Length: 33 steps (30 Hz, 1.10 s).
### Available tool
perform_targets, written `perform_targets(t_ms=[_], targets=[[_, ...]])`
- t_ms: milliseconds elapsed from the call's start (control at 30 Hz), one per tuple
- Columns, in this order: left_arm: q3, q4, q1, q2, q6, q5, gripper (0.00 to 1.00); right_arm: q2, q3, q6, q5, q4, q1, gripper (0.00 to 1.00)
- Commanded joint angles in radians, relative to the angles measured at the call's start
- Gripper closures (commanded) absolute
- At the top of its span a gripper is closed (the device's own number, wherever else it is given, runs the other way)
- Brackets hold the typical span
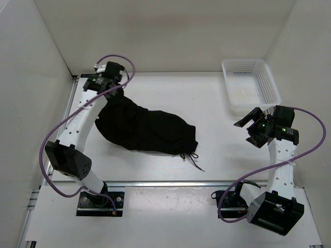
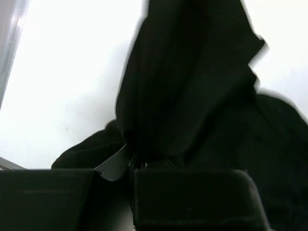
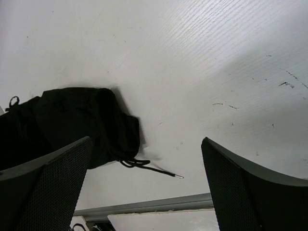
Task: Fold and stack the trousers
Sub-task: Fold the trousers
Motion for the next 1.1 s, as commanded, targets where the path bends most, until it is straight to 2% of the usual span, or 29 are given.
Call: perform_targets(t_ms=[0,33,267,433,467,500,533,600,633,667,733,800,833,867,933,967,1000,1067], targets=[[0.032,-0.091,-0.135,-0.026,-0.029,-0.02,0.9,0.0,0.011,-0.008,-0.023,0.01,0.005,0.01],[0.045,-0.1,-0.21,-0.026,-0.06,-0.029,0.9,0.0,0.011,-0.008,-0.023,0.01,0.005,0.01],[0.182,-0.157,-0.445,0.118,-0.216,-0.029,0.9,0.0,0.011,-0.008,-0.023,0.019,0.005,0.01],[0.341,-0.175,-0.655,0.259,-0.259,0.003,0.9,0.0,0.011,-0.008,-0.023,0.019,0.005,0.01],[0.366,-0.175,-0.681,0.312,-0.259,0.053,0.85,0.0,0.011,-0.008,-0.023,0.019,0.005,0.01],[0.428,-0.165,-0.722,0.342,-0.229,0.104,0.66,0.0,0.011,-0.008,-0.013,0.019,0.005,0.01],[0.458,-0.145,-0.736,0.369,-0.198,0.164,0.53,0.0,0.011,-0.008,-0.012,0.019,0.005,0.01],[0.536,-0.116,-0.773,0.422,-0.158,0.227,0.34,0.0,0.011,-0.008,-0.012,0.019,0.005,0.01],[0.553,-0.116,-0.773,0.422,-0.158,0.217,0.14,0.0,0.011,-0.008,-0.012,0.019,0.005,0.01],[0.553,-0.116,-0.773,0.397,-0.148,0.2,0.1,0.0,0.011,-0.008,-0.012,0.019,0.005,0.01],[0.526,-0.09,-0.721,0.353,-0.125,0.186,0.1,0.0,-0.001,-0.018,-0.012,0.019,0.005,0.01],[0.484,-0.08,-0.671,0.282,-0.124,0.197,0.16,0.0,-0.01,-0.018,-0.026,0.019,0.005,0.01],[0.427,-0.08,-0.628,0.259,-0.115,0.206,0.18,0.0,-0.024,-0.027,-0.041,0.033,0.005,0.04],[0.4,-0.068,-0.612,0.217,-0.098,0.206,0.25,0.0,-0.035,-0.037,-0.06,0.051,0.005,0.08],[0.321,-0.068,-0.592,0.179,-0.098,0.163,0.33,0.025,-0.049,-0.057,-0.118,0.08,0.019,0.14],[0.291,-0.068,-0.579,0.163,-0.098,0.163,0.38,0.04,-0.049,-0.067,-0.17,0.081,0.044,0.19],[0.264,-0.068,-0.579,0.137,-0.098,0.163,0.45,0.075,-0.049,-0.087,-0.19,0.102,0.067,0.31],[0.187,-0.068,-0.551,0.117,-0.098,0.163,0.47,0.121,-0.031,-0.1,-0.209,0.116,0.173,0.34]])
